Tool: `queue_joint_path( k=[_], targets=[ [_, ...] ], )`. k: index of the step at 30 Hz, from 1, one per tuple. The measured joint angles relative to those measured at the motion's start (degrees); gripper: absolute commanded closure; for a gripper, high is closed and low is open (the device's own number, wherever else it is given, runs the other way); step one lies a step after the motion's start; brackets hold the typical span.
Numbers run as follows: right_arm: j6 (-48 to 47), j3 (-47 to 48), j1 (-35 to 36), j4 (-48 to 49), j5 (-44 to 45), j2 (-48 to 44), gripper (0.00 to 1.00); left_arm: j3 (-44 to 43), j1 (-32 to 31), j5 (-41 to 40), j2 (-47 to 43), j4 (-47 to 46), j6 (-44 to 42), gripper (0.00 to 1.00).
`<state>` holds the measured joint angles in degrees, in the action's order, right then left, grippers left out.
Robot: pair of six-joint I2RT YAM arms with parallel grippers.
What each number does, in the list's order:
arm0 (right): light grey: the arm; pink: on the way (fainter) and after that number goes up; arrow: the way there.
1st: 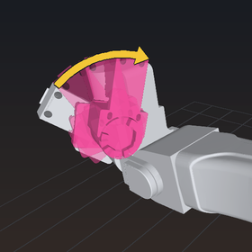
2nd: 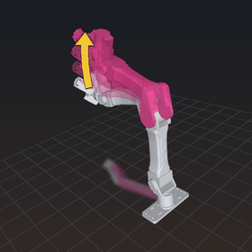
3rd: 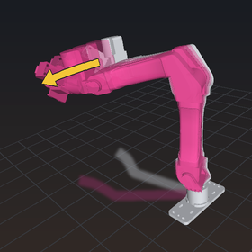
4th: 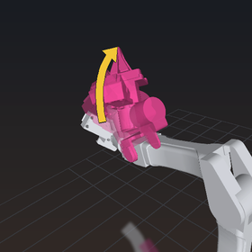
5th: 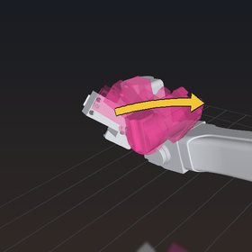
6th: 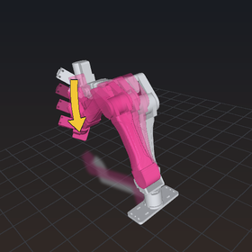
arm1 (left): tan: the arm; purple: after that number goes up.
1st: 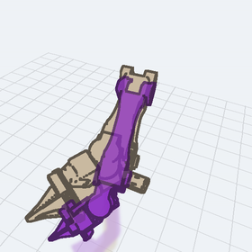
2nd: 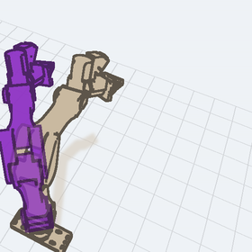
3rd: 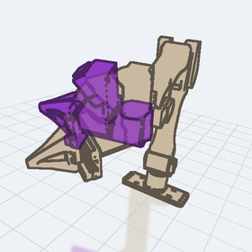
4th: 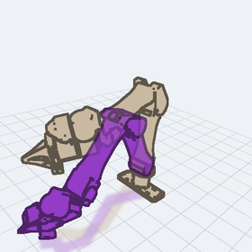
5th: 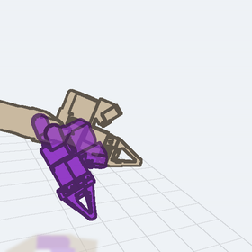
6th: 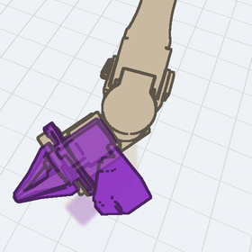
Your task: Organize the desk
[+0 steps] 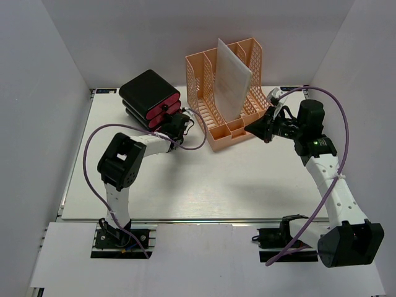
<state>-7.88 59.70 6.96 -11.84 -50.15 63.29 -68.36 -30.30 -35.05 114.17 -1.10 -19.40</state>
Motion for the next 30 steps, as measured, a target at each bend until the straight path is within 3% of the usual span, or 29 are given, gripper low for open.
queue_joint_path(
  k=[15, 18, 19, 22, 24, 25, 26, 27, 28, 30],
  targets=[
    [0.85, -0.31, -3.23, 0.04, -1.75, 0.0, 1.0, -0.83, 0.9, -3.52, 3.61, -1.53, -2.32, 0.4],
    [1.07, -0.33, -3.82, 0.04, -2.32, 0.0, 1.0, -0.83, 0.9, -3.06, 3.58, -1.44, -2.08, 0.58],
    [1.07, -0.33, -3.98, 0.04, -2.38, 0.0, 1.0, -0.81, 0.87, -2.45, 3.48, -1.2, -1.97, 0.68],
    [0.83, -0.35, -4.35, 0.02, -2.49, 0.0, 0.98, 0.68, 0.74, 0.42, 1.55, -0.13, -1.44, 0.74],
    [0.52, -0.35, -4.37, -0.07, -2.25, 0.0, 0.79, 3.04, 0.35, 4.26, -2.14, 1.81, 0.33, 0.69],
    [0.22, -0.35, -4.37, -0.33, -1.97, 0.0, 0.52, 4.22, 0.11, 6.32, -4.55, 2.95, 1.38, 0.63],
    [0.0, -0.28, -4.37, -0.83, -1.6, 0.04, 0.41, 5.42, -0.15, 9.25, -7.74, 4.31, 2.69, 0.41],
    [-0.33, -0.15, -4.37, -1.44, -1.03, 0.15, 0.26, 6.23, -0.24, 12.2, -10.67, 5.35, 3.8, 0.32],
    [-1.27, 0.28, -4.35, -2.6, -0.28, 0.48, 0.11, 7.08, -0.31, 15.8, -14.62, 6.49, 5.84, 0.04],
    [-2.08, 1.36, -4.35, -4.59, 1.81, 1.31, 0.11, 8.76, -0.33, 22.21, -22.69, 7.89, 9.31, 0.02]
  ],
)
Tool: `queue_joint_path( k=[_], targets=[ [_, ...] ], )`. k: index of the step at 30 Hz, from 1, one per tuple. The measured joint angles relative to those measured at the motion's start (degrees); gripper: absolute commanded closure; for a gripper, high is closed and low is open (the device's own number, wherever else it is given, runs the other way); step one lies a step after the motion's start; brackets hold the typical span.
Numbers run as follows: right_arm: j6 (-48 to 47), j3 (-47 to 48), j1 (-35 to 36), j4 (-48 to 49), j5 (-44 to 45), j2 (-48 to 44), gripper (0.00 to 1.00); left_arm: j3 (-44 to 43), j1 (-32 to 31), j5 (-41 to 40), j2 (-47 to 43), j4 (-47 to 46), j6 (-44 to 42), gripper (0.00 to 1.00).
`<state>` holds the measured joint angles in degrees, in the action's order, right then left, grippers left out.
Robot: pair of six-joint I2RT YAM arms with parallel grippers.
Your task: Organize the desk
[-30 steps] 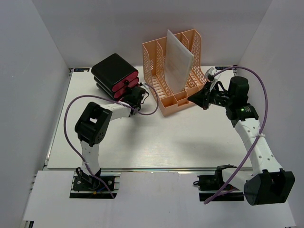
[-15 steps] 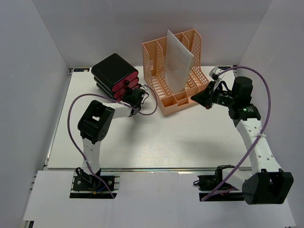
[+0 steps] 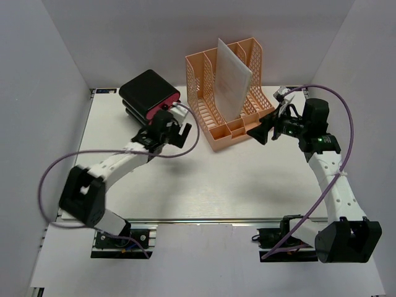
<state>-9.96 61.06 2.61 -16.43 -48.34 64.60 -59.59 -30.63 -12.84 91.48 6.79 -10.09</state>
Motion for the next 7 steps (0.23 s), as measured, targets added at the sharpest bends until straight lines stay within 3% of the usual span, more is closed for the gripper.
queue_joint_path(
  k=[7],
  targets=[
    [2.27, -5.35, 0.0, -0.07, 14.56, -5.86, 0.11, 13.6, 1.07, 17.09, -31.08, -1.7, 11.15, 0.02]
  ],
)
